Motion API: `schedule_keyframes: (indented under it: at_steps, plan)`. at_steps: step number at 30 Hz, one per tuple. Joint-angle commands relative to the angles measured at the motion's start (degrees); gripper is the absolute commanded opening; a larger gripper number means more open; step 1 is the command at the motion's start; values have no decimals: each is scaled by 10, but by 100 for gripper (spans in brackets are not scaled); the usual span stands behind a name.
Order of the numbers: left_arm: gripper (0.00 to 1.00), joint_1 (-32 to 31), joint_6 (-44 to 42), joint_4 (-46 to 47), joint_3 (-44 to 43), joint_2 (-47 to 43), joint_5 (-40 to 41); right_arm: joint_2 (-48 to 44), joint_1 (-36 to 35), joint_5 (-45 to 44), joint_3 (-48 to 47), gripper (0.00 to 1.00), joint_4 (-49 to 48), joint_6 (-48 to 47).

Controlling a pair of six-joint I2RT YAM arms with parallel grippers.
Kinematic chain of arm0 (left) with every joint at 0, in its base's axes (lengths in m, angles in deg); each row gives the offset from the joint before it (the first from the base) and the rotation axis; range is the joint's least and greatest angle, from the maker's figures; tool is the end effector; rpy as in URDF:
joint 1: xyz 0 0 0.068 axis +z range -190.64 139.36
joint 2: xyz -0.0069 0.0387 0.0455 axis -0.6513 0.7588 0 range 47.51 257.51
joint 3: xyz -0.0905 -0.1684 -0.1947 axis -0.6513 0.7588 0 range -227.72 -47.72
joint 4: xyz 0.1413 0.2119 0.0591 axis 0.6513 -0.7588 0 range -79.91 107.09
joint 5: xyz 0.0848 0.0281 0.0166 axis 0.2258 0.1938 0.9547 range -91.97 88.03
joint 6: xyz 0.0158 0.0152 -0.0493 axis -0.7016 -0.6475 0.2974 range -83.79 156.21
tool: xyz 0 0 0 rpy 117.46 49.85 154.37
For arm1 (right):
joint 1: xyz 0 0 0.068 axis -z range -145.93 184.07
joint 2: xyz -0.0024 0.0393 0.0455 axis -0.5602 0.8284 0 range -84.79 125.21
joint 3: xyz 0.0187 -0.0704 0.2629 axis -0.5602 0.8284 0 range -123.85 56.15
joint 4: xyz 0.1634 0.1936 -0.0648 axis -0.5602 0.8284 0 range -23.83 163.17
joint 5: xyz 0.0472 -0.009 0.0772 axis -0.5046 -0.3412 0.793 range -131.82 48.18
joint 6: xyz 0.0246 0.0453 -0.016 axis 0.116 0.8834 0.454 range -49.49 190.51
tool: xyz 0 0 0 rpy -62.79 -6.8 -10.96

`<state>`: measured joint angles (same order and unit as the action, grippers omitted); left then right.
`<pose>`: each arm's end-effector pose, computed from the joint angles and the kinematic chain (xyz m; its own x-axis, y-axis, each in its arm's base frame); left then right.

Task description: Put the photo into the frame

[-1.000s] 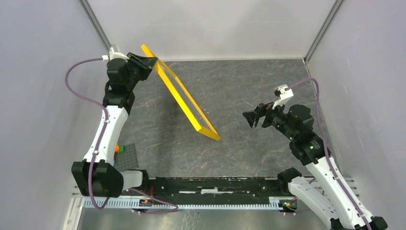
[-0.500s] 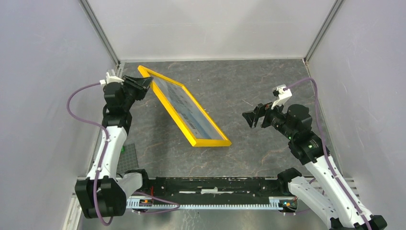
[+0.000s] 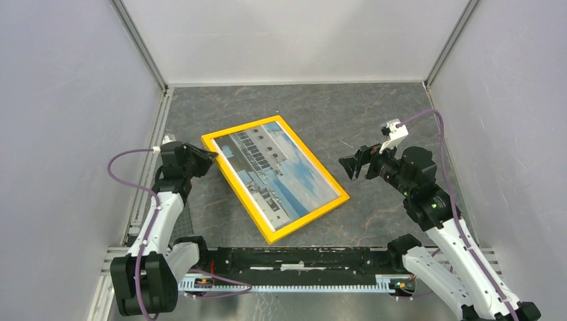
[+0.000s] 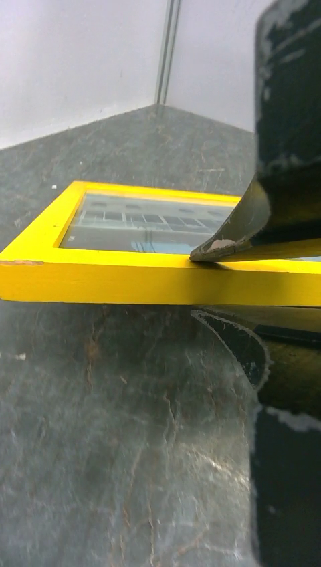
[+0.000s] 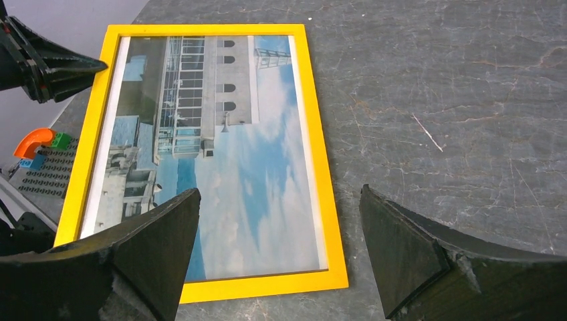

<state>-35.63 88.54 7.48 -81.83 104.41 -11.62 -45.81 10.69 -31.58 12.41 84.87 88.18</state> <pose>0.2166 0.0129 0.2366 -0.3697 -0.8158 -0.4447 -0.3892 0.5705 -0.7232 0.1442 0.0693 0.3333 -0.3772 0.1623 -0.9118 -0.4559 0.8245 0.3354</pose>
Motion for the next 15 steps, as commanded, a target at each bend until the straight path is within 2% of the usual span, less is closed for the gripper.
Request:
schedule_keyframes:
  at_steps: [1, 7, 9, 12, 13, 14, 15]
  plan:
    - [2, 3, -25, 21, 22, -16, 50, -6, -1, -6, 0, 94, -4, -11]
    - [3, 4, -22, 10, 24, 4, 87, -12, 0, -12, -15, 94, 18, -16]
    - [7, 3, -20, -6, 19, 6, 106, -15, -1, -15, -18, 94, 23, -17]
    - [26, 3, -21, -29, 9, 13, 116, -17, -1, -19, -26, 95, 36, -24]
    - [41, 3, -23, -36, 1, 12, 117, -17, -1, -23, -32, 95, 43, -28]
    - [52, 3, -27, -44, -3, 10, 119, -17, 0, -28, -38, 95, 51, -33]
    - [58, 3, -29, -51, -9, 5, 121, -18, -1, -33, -45, 95, 59, -37]
